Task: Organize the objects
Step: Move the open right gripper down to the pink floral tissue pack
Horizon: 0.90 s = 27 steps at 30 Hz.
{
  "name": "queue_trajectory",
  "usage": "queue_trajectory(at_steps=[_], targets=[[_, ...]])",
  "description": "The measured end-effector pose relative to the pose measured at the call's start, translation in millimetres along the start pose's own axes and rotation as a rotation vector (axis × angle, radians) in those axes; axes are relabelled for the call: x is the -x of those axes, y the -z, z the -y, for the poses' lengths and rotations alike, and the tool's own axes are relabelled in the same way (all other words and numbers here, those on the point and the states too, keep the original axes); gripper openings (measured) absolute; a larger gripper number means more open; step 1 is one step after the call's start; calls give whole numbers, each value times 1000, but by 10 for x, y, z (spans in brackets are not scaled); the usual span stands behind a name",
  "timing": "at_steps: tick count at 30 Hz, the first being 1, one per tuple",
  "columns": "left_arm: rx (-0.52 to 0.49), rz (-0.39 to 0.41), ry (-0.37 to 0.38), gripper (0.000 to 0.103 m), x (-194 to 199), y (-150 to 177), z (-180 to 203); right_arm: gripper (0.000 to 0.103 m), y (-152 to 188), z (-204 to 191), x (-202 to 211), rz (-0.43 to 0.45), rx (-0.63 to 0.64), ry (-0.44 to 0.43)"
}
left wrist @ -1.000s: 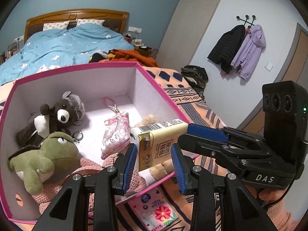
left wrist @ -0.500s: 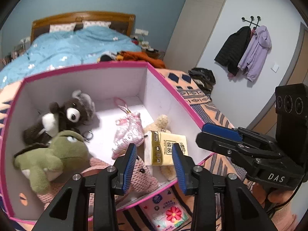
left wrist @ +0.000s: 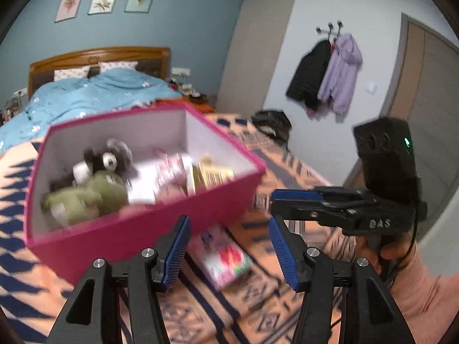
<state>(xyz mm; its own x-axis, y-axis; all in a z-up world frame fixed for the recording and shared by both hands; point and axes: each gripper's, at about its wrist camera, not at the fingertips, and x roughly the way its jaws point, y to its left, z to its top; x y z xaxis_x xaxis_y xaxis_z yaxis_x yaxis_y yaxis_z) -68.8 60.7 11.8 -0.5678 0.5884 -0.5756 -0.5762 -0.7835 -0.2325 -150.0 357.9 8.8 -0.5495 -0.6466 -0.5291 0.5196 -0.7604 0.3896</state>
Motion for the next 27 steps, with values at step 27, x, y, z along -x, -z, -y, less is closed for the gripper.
queue_trajectory(at_steps=[27], targets=[[155,-191,50,58,-194,693,-351,30,573,-129,-786,-272,-93,-167]])
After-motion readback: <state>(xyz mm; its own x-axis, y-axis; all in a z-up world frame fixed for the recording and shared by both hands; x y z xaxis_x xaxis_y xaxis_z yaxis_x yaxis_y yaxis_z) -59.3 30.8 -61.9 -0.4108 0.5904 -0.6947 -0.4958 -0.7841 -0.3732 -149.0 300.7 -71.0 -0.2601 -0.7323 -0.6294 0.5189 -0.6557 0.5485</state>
